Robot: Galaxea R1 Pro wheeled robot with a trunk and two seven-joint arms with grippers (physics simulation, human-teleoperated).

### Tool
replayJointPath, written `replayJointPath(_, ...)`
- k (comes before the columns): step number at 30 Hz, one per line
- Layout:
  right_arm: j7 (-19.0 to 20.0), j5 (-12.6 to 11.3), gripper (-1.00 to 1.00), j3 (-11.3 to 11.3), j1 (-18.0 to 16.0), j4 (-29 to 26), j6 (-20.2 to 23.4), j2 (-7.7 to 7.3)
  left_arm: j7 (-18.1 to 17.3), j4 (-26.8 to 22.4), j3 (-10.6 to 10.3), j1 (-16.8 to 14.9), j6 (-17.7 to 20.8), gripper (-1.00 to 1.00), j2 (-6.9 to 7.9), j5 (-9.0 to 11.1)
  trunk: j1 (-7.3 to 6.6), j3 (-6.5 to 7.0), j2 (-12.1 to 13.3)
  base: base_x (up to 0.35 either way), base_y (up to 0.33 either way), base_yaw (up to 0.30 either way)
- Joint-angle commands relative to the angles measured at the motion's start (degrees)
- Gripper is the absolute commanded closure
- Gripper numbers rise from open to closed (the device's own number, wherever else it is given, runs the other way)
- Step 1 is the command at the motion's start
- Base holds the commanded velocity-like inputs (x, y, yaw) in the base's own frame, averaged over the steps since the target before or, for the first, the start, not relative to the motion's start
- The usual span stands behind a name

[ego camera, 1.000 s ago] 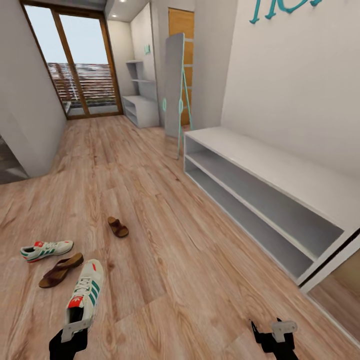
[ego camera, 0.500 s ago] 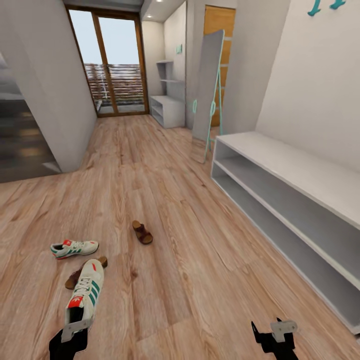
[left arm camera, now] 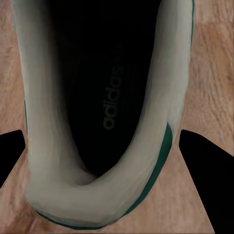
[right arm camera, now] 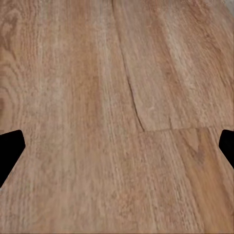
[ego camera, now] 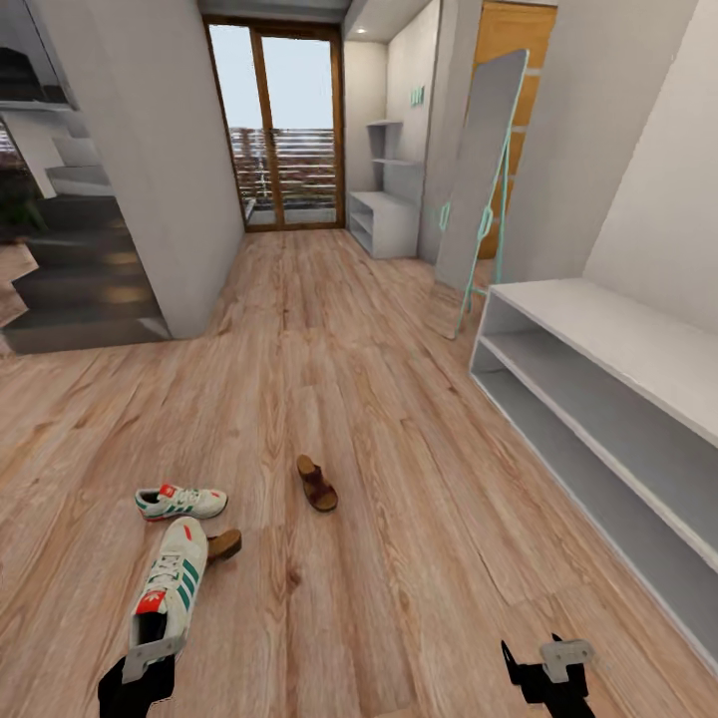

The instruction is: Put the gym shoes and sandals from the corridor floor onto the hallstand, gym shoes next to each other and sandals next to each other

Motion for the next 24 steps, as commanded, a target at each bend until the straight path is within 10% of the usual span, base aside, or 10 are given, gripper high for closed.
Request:
replayJointPath(1, -0.1, 0.0, -1.0, 0.3, 0.0, 0.0, -0.2, -0.04, 0.1, 0.1, 0.3, -0.1, -0.2, 1.0, -0.04, -0.6, 0.02, -0.04, 0.0, 0.339, 0.0, 0.278)
replayJointPath(24, -0.1, 0.0, -1.0, 0.3, 0.0, 0.0, -0.2, -0.04, 0.1, 0.1, 0.3, -0.1, -0.3, 1.0, -0.04, -0.6, 0.02, -0.04, 0.0, 0.127, 0.0, 0.278)
